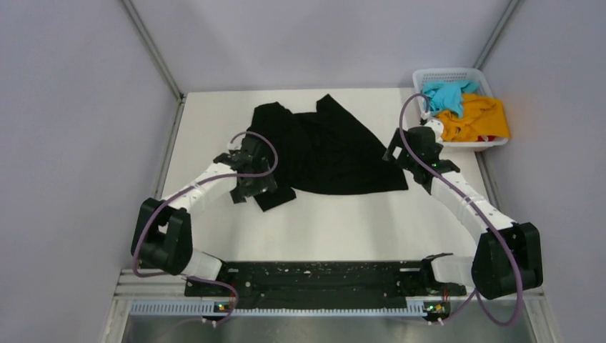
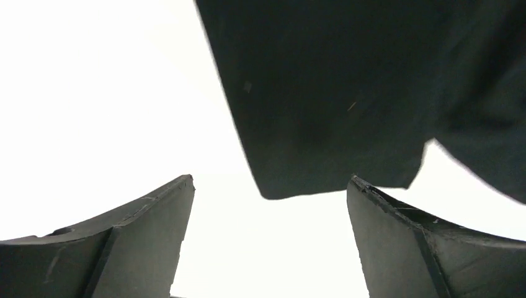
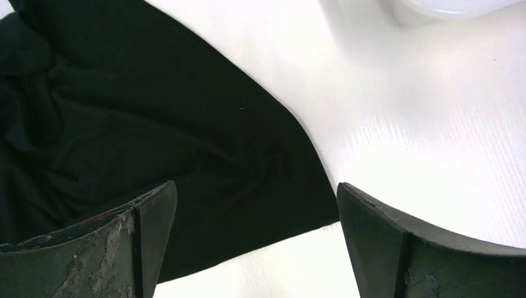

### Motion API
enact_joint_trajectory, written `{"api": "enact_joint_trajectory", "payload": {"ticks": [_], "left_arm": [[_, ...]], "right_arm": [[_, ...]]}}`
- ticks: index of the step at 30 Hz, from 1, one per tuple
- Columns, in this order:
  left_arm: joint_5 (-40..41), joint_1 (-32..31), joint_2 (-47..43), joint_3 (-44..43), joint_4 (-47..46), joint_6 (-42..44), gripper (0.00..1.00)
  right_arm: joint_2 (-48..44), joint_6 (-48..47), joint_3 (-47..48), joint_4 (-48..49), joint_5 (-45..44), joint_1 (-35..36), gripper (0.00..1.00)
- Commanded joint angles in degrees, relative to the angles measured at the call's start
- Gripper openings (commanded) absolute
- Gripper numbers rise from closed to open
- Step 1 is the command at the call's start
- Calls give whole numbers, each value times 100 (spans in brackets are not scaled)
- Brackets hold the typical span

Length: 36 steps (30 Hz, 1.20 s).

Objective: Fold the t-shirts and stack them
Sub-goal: Flatten out the tshirt

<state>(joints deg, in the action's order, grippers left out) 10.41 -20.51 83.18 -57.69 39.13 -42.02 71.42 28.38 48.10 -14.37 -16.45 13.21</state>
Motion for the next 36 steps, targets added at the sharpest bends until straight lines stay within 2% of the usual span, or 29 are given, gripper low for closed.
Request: {"api": "enact_joint_trajectory", "payload": {"ticks": [1, 7, 13, 21, 28, 30, 36], "left_arm": [[80, -332, -233, 380, 392, -458, 95], [-122, -357, -149, 802, -150, -431, 83], [-155, -357, 501, 689, -404, -355, 65], [-263, -354, 1001, 690, -720, -308, 51], [-185, -357, 1418, 412, -792, -233, 22], [-125, -357, 1492, 335, -778, -287, 1], [397, -346, 1214, 260, -378, -436, 0]], "right_arm": [[241, 103, 250, -151, 85, -45, 99], [437, 137, 278, -193, 235, -44, 99], [480, 110, 284, -202, 187, -38, 99], [479, 65, 305, -210, 87, -42, 99], [478, 15, 297, -224, 2, -38, 99], [479, -13, 297, -265, -104, -38, 99], [426, 65, 218, -632, -534, -81, 99]]}}
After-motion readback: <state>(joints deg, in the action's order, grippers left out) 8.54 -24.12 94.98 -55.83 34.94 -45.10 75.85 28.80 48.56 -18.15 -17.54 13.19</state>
